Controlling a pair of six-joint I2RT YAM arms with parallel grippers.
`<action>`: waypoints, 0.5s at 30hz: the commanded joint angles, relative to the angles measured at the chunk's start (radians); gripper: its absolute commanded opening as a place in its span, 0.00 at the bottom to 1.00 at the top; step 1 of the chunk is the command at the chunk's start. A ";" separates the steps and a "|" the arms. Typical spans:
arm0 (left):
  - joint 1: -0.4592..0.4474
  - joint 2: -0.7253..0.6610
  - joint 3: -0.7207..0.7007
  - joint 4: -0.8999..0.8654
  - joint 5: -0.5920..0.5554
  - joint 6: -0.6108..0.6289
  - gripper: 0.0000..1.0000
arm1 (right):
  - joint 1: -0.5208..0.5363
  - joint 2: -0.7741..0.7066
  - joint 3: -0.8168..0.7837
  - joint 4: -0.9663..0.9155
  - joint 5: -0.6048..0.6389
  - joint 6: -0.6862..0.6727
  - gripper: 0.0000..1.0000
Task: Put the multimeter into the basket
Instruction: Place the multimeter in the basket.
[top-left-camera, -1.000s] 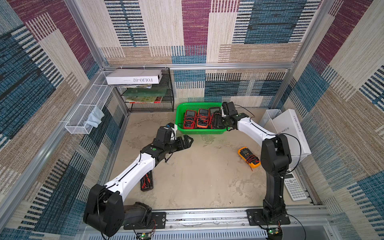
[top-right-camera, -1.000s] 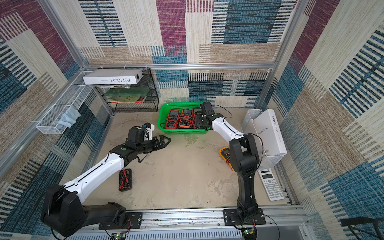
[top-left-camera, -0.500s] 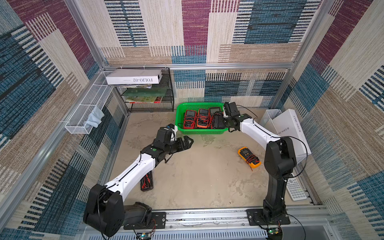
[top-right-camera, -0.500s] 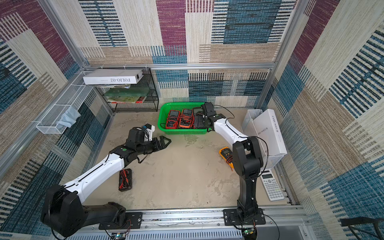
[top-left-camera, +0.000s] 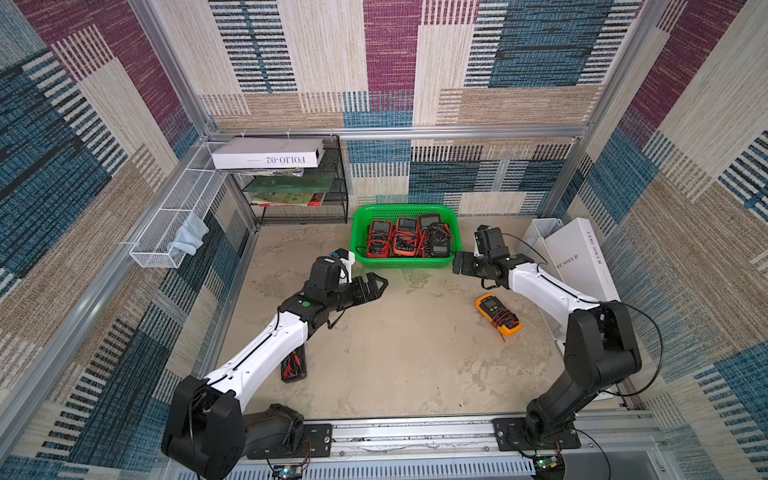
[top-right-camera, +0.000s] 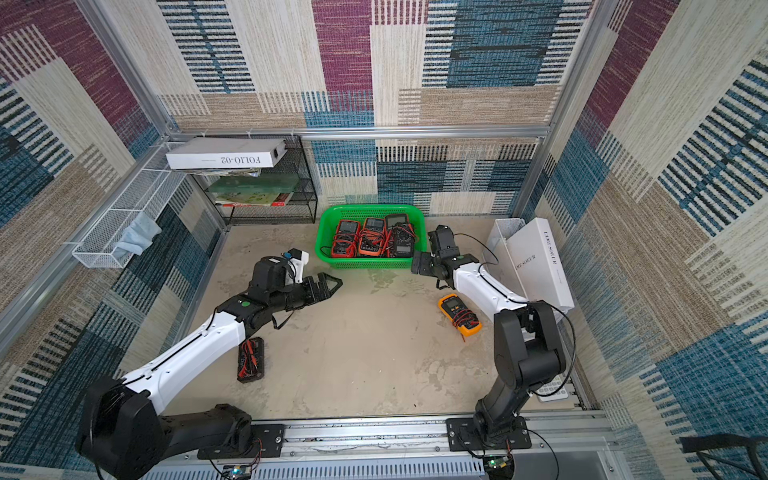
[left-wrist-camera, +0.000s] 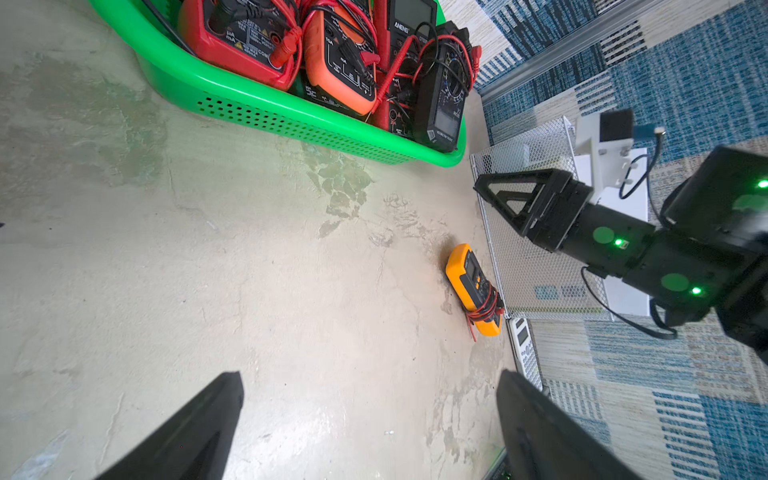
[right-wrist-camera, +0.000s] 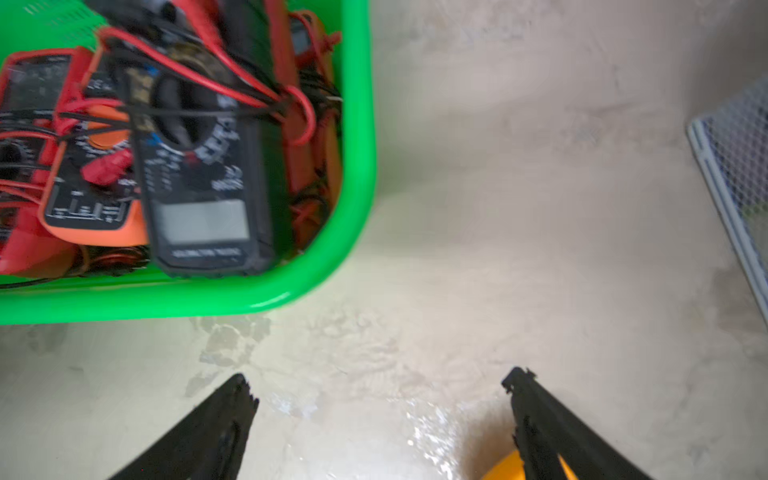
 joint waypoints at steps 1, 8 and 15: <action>-0.006 -0.010 -0.005 0.040 0.027 -0.017 1.00 | -0.036 -0.042 -0.073 0.053 -0.004 0.032 1.00; -0.042 -0.006 -0.003 0.056 0.032 -0.030 1.00 | -0.133 -0.127 -0.255 0.093 -0.030 0.094 1.00; -0.077 0.012 0.003 0.089 0.039 -0.045 1.00 | -0.178 -0.195 -0.379 0.121 -0.057 0.144 0.99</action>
